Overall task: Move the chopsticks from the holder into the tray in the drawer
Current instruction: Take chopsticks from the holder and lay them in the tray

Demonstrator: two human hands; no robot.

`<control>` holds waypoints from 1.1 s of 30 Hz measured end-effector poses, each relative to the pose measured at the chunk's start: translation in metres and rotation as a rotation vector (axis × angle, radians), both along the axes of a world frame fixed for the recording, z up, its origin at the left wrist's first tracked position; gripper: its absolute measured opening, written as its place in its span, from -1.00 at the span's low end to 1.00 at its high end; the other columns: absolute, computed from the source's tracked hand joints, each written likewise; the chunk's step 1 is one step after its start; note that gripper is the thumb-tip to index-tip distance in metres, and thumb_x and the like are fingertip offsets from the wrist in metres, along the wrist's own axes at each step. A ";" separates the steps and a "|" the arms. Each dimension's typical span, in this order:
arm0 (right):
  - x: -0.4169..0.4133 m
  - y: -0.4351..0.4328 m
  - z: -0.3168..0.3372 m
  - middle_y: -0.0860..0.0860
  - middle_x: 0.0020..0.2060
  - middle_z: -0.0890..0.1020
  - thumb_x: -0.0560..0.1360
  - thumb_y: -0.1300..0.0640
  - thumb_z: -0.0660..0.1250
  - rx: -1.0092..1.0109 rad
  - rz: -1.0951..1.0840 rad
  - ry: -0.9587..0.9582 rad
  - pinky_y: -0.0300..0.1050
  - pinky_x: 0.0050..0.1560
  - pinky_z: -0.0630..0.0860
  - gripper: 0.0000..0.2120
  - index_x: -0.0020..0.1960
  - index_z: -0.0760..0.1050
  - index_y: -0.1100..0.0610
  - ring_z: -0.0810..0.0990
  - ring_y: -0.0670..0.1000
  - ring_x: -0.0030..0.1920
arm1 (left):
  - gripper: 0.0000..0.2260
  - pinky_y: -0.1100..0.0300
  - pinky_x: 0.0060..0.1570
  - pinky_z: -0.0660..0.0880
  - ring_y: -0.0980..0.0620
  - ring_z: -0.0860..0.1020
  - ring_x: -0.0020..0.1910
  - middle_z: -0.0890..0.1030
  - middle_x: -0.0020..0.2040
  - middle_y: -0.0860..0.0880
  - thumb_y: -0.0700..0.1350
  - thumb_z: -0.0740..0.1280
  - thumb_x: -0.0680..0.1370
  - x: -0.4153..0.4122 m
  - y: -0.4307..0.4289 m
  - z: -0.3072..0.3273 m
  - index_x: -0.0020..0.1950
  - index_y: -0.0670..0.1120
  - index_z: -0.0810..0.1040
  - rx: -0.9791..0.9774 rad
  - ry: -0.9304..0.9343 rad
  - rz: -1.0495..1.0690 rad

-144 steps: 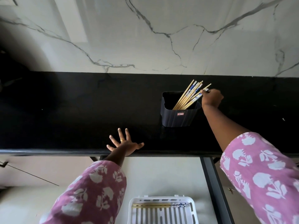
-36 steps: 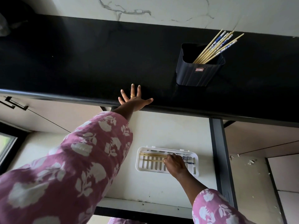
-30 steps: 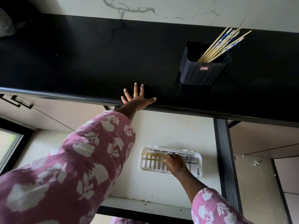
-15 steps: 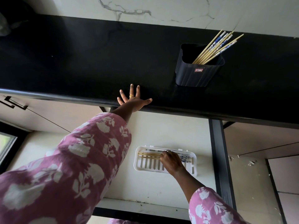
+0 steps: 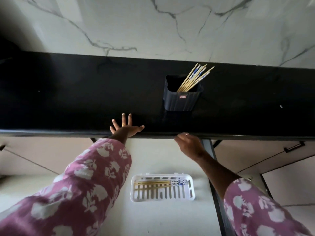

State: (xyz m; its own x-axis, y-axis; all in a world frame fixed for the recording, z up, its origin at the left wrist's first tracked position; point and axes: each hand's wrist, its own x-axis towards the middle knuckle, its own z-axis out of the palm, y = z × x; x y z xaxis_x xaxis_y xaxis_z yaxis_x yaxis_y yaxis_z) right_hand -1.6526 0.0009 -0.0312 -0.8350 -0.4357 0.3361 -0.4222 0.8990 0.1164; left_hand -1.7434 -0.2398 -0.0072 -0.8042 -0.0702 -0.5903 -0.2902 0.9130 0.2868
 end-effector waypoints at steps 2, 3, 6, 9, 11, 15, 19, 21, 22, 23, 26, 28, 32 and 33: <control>-0.025 0.010 0.021 0.00 -0.42 0.58 0.28 0.30 0.41 -0.053 -0.079 0.106 -0.16 -0.36 0.52 -0.87 -0.31 0.56 0.09 0.59 0.04 -0.40 | -0.28 -0.17 0.47 -0.20 -0.28 -0.21 0.52 -0.10 0.58 0.08 0.41 0.04 0.49 0.001 0.000 0.003 0.56 0.14 -0.06 -0.025 0.012 -0.005; -0.038 0.013 0.033 0.00 -0.41 0.60 0.31 0.28 0.40 -0.094 -0.126 0.146 -0.19 -0.36 0.54 -0.90 -0.30 0.58 0.09 0.61 0.04 -0.38 | -0.28 -0.16 0.47 -0.20 -0.28 -0.22 0.52 -0.10 0.58 0.07 0.40 0.04 0.50 0.000 0.000 0.005 0.56 0.13 -0.06 -0.031 0.010 -0.007; -0.072 0.021 0.061 0.05 -0.36 0.66 0.40 0.27 0.30 -0.303 -0.275 0.247 -0.19 -0.39 0.58 -0.86 -0.26 0.61 0.11 0.65 0.09 -0.35 | -0.29 -0.17 0.47 -0.20 -0.28 -0.22 0.52 -0.09 0.58 0.07 0.40 0.04 0.50 -0.002 -0.002 0.003 0.57 0.13 -0.05 -0.026 -0.014 -0.002; -0.098 0.025 0.093 0.19 -0.18 0.68 0.45 0.26 0.33 -0.514 -0.485 0.216 -0.03 -0.26 0.58 -0.89 -0.12 0.63 0.23 0.66 0.22 -0.19 | -0.28 -0.19 0.47 -0.20 -0.29 -0.21 0.52 -0.06 0.58 0.08 0.42 0.02 0.48 -0.005 -0.001 -0.002 0.56 0.14 -0.01 0.024 -0.040 0.039; -0.116 0.028 0.111 0.25 0.01 0.64 0.53 0.18 0.28 -0.618 -0.682 0.100 0.03 -0.07 0.54 -0.79 0.07 0.60 0.26 0.60 0.26 0.02 | -0.29 -0.17 0.47 -0.20 -0.27 -0.24 0.52 -0.13 0.58 0.10 0.40 0.04 0.50 -0.004 0.002 -0.003 0.56 0.15 -0.08 -0.035 -0.006 0.014; -0.152 0.044 0.127 0.27 0.08 0.62 0.55 0.09 0.27 -0.961 -0.957 -0.014 -0.01 0.05 0.51 -0.71 0.14 0.57 0.27 0.56 0.24 0.15 | -0.28 -0.17 0.46 -0.22 -0.24 -0.28 0.52 -0.19 0.57 0.12 0.39 0.06 0.50 -0.005 0.003 -0.008 0.55 0.17 -0.13 -0.059 0.016 0.018; -0.181 0.063 0.130 0.28 0.12 0.62 0.48 0.06 0.38 -1.229 -0.999 -0.036 -0.01 0.11 0.52 -0.61 0.16 0.54 0.35 0.60 0.21 0.15 | -0.27 -0.17 0.46 -0.22 -0.24 -0.30 0.51 -0.21 0.56 0.12 0.40 0.06 0.50 -0.008 0.000 -0.012 0.55 0.17 -0.16 -0.067 0.002 0.009; -0.197 0.074 0.124 0.26 0.05 0.65 0.44 0.08 0.43 -1.320 -1.008 -0.056 0.01 0.12 0.55 -0.60 0.14 0.55 0.35 0.64 0.19 0.08 | -0.26 -0.18 0.46 -0.23 -0.24 -0.31 0.51 -0.24 0.56 0.12 0.40 0.06 0.50 -0.008 0.000 -0.012 0.55 0.17 -0.18 -0.070 0.010 0.003; -0.205 0.081 0.118 0.23 -0.02 0.67 0.41 0.10 0.45 -1.377 -1.015 -0.073 0.04 0.11 0.59 -0.61 0.12 0.56 0.34 0.66 0.16 0.01 | -0.26 -0.18 0.46 -0.23 -0.24 -0.32 0.51 -0.25 0.56 0.12 0.40 0.06 0.49 -0.009 0.000 -0.013 0.54 0.18 -0.19 -0.072 0.014 0.001; -0.213 0.089 0.111 0.18 -0.08 0.68 0.39 0.13 0.46 -1.425 -1.026 -0.093 0.07 0.07 0.62 -0.65 0.08 0.58 0.32 0.68 0.13 -0.07 | -0.26 -0.18 0.46 -0.23 -0.23 -0.32 0.50 -0.26 0.55 0.12 0.40 0.07 0.49 -0.009 0.000 -0.013 0.54 0.18 -0.20 -0.073 0.016 0.002; -0.230 0.104 0.095 0.23 -0.10 0.69 0.38 0.19 0.48 -1.532 -1.041 -0.116 0.05 -0.08 0.66 -0.71 0.04 0.58 0.32 0.70 0.10 -0.23 | -0.25 -0.18 0.45 -0.24 -0.23 -0.34 0.50 -0.30 0.54 0.13 0.40 0.07 0.49 -0.008 0.000 -0.013 0.54 0.19 -0.23 -0.072 0.024 0.009; -0.220 0.094 0.105 0.23 -0.08 0.69 0.35 0.14 0.52 -1.588 -1.038 -0.117 0.03 -0.12 0.67 -0.61 0.08 0.55 0.33 0.68 0.07 -0.27 | -0.24 -0.18 0.45 -0.25 -0.22 -0.36 0.49 -0.32 0.53 0.15 0.40 0.08 0.48 -0.008 0.001 -0.014 0.53 0.20 -0.24 -0.065 0.039 0.021; -0.212 0.084 0.111 0.20 -0.14 0.67 0.40 0.21 0.48 -1.656 -0.976 -0.167 -0.08 -0.15 0.66 -0.65 0.10 0.53 0.38 0.67 0.05 -0.28 | -0.23 -0.18 0.44 -0.27 -0.21 -0.38 0.49 -0.35 0.53 0.15 0.40 0.09 0.48 -0.008 0.002 -0.019 0.53 0.20 -0.25 -0.064 0.043 0.030; -0.211 0.083 0.112 0.18 -0.23 0.66 0.42 0.24 0.45 -1.675 -0.946 -0.180 -0.14 -0.24 0.65 -0.69 0.09 0.54 0.39 0.65 0.01 -0.36 | -0.23 -0.18 0.44 -0.27 -0.21 -0.38 0.49 -0.34 0.53 0.15 0.40 0.09 0.48 -0.008 0.002 -0.019 0.53 0.20 -0.25 -0.062 0.038 0.030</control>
